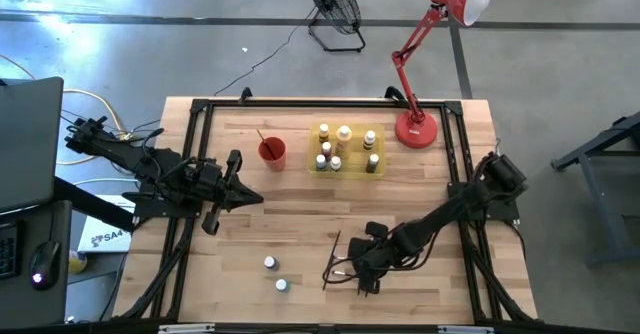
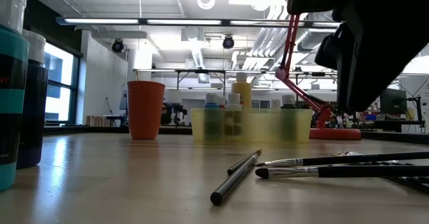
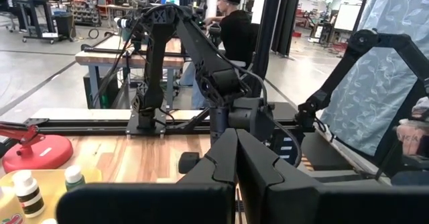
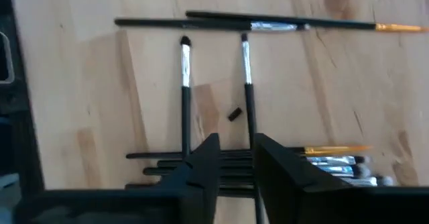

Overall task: Pick & Place Paint Supplies
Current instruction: Put the silver paintbrush into the orange cup

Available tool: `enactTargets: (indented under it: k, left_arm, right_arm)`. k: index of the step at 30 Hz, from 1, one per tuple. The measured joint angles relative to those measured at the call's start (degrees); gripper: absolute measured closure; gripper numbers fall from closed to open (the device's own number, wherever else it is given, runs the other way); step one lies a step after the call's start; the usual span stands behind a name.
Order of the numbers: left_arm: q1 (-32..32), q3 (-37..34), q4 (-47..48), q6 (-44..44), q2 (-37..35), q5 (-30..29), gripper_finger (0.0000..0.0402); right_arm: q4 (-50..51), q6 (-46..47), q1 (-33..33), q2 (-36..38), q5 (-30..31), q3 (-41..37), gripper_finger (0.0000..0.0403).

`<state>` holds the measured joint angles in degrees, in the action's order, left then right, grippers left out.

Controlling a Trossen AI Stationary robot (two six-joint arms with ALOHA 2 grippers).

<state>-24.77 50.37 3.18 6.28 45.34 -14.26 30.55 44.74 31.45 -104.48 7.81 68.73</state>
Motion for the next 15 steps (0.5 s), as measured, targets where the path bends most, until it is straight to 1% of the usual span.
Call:
enactTargets:
  k: [3, 6, 8, 15]
  left_arm:
    - [0.0, 0.0, 0.0, 0.0, 0.0, 0.0, 0.0401]
    - [0.0, 0.0, 0.0, 0.0, 0.0, 0.0, 0.0401]
    - [0.0, 0.0, 0.0, 0.0, 0.0, 0.0, 0.0401]
    - [0.0, 0.0, 0.1, 0.0, 0.0, 0.0, 0.0401]
  right_arm:
    - [-0.2, 0.0, -0.5, -0.3, -0.1, 0.0, 0.0289]
    - [0.0, 0.0, -1.0, -1.1, -0.1, 0.0, 0.0278]
    - [-1.4, 0.0, -1.4, -1.9, -0.3, 0.0, 0.0278]
    - [-1.4, -0.1, -1.6, -4.0, -0.7, 0.0, 0.0293]
